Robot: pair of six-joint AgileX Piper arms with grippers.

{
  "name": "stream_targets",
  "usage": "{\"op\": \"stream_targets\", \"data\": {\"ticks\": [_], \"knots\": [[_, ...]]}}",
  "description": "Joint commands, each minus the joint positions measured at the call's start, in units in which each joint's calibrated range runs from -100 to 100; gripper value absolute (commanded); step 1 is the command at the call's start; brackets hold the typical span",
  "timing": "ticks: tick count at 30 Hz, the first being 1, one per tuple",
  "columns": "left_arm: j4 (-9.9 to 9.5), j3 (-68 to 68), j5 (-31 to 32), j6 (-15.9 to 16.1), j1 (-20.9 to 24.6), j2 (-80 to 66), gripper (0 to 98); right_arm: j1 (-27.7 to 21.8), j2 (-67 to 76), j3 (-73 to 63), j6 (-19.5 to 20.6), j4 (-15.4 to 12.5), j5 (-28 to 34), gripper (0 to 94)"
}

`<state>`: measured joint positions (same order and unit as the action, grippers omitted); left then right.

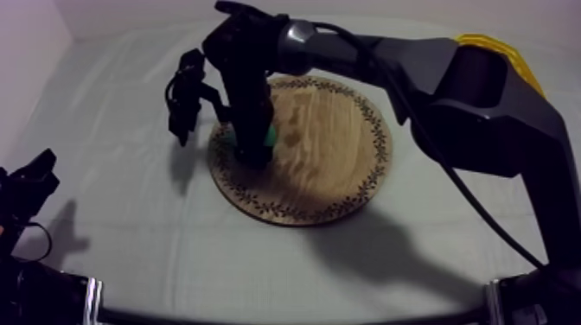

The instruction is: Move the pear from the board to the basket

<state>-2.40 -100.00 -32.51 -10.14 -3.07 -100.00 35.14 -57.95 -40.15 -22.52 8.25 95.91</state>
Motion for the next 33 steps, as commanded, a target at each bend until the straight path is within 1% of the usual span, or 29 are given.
{"op": "stream_targets", "data": {"ticks": [1,6,9,12,16,20,24,28,30,33], "knots": [[-0.02,0.0,0.0,0.0,0.0,0.0,0.1,-0.1,-0.5,-0.4,0.3,0.1,-0.1,60.7],[-0.02,0.0,0.0,0.0,0.0,0.0,0.1,-0.1,-1.3,-1.4,0.3,0.0,-0.8,46.6],[-0.02,0.0,0.0,0.0,0.0,0.0,0.1,-0.1,-0.9,-1.5,-0.1,0.0,-1.0,40.6],[-0.02,0.0,0.0,0.0,0.0,0.0,0.1,-0.1,0.3,-0.8,-0.5,0.0,-1.1,37.7],[-0.02,0.0,0.0,0.0,0.0,0.0,0.1,-0.4,3.8,1.1,-0.7,0.3,-1.6,36.8],[-0.02,0.0,0.0,0.0,0.0,0.0,0.1,-1.5,9.7,3.9,0.0,1.7,-4.0,36.5],[-0.02,0.0,0.0,0.0,0.0,0.0,0.1,-3.6,16.5,6.8,2.3,4.2,-8.6,36.0],[-0.02,0.0,0.0,0.0,0.0,0.0,0.1,-6.6,22.6,8.9,6.5,6.8,-13.3,36.1],[-0.02,0.0,0.0,0.0,0.0,0.0,0.1,-8.4,25.2,9.8,8.7,7.8,-14.4,36.4],[-0.02,0.0,0.0,0.0,0.0,0.0,0.1,-11.3,29.0,11.4,11.3,8.4,-14.4,36.5]]}}
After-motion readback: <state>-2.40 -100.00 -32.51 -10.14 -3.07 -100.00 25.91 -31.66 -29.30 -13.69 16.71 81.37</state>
